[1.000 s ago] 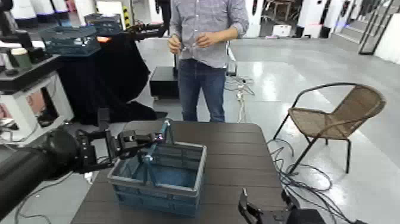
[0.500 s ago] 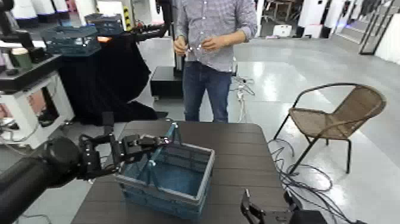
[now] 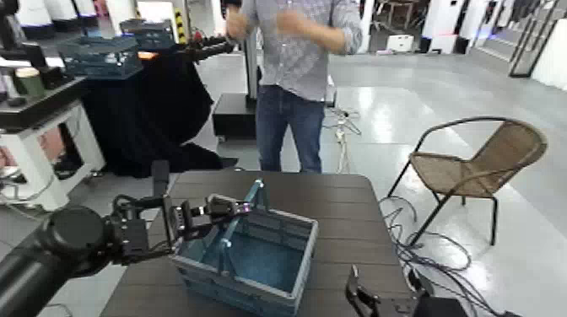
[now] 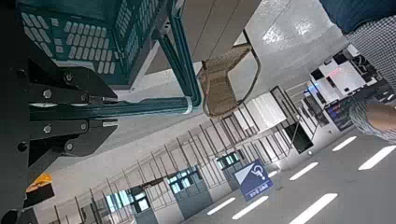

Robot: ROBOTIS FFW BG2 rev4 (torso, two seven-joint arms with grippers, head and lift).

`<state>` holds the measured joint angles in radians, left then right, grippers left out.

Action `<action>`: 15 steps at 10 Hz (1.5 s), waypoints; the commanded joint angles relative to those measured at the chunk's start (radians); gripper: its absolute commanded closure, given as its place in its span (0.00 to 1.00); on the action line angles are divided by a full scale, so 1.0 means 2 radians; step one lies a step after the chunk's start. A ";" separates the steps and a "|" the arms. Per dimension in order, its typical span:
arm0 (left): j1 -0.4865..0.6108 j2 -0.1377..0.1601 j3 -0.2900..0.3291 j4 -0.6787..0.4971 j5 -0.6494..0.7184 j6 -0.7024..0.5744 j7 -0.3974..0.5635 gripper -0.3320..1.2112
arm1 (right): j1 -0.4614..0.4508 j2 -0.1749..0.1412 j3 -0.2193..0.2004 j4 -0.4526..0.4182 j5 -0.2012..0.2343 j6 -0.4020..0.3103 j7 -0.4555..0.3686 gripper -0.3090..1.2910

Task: Grasp the handle of the crate.

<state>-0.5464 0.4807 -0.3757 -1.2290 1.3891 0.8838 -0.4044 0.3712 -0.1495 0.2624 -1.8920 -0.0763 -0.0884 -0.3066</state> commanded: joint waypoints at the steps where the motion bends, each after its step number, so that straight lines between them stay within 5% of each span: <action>1: 0.058 -0.006 0.041 -0.092 0.042 0.005 0.066 0.99 | 0.000 -0.001 -0.001 -0.001 0.003 -0.002 -0.002 0.29; 4: 0.117 -0.026 0.076 -0.168 0.085 0.007 0.122 0.99 | 0.002 -0.001 -0.002 -0.002 0.004 -0.003 -0.003 0.29; 10: 0.185 -0.051 0.089 -0.225 0.169 -0.008 0.193 0.99 | 0.002 0.000 -0.003 -0.004 0.011 -0.001 -0.005 0.29; 15: 0.224 -0.077 0.064 -0.245 0.244 -0.051 0.216 0.99 | 0.003 0.000 -0.002 -0.004 0.011 0.002 -0.007 0.29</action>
<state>-0.1005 0.3275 -0.2359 -1.7174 1.8627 0.7881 0.0277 0.3776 -0.1481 0.2567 -1.8989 -0.0552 -0.0845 -0.3206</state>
